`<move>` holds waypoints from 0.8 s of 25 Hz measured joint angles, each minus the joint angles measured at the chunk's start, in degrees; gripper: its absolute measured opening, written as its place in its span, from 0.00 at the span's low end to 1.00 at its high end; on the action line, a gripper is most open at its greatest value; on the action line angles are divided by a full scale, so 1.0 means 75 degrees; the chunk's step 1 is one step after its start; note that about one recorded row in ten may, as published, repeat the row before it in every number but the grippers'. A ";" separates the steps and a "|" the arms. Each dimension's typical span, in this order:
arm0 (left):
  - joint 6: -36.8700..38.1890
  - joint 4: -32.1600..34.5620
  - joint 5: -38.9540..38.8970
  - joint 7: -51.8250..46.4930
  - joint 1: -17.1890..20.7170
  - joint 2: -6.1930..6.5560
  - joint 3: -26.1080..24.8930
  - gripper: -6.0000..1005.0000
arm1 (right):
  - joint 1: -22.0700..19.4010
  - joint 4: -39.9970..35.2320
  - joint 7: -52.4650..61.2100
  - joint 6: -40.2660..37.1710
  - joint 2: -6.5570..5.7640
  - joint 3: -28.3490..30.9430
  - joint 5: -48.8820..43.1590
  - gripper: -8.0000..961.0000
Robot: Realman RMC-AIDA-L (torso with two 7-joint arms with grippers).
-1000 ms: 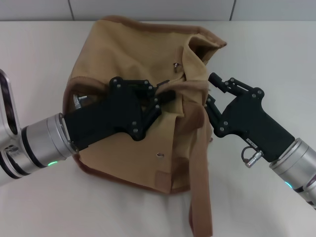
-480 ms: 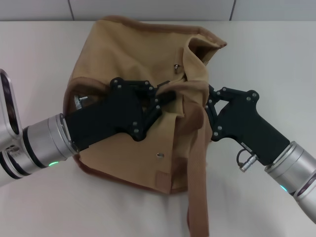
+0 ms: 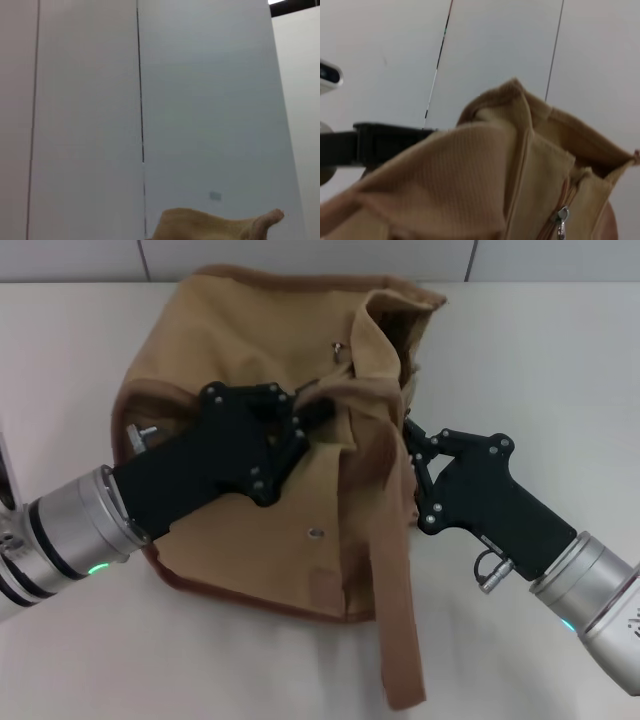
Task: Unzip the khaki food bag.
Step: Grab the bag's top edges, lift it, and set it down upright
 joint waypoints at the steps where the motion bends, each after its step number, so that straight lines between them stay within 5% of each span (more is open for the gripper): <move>1: 0.0077 -0.0050 -0.0003 0.0002 0.0019 0.0000 -0.0149 0.12 | -0.0002 0.0000 -0.0001 0.0094 0.0000 0.0000 0.0000 0.01; 8: 0.0339 -0.0118 -0.0005 0.0005 0.0107 0.0000 -0.0521 0.12 | -0.0006 -0.0001 -0.0001 0.0182 0.0000 0.0000 0.0000 0.01; 16: 0.0801 -0.0494 -0.0015 0.0005 0.0739 0.0001 -0.2632 0.12 | -0.0129 -0.0131 -0.0001 0.0295 0.0000 0.0029 -0.0001 0.01; 20: 0.0829 -0.0575 -0.0020 0.0005 0.0907 0.0006 -0.3088 0.13 | -0.0205 -0.0209 -0.0001 0.0243 0.0000 0.0057 -0.0001 0.01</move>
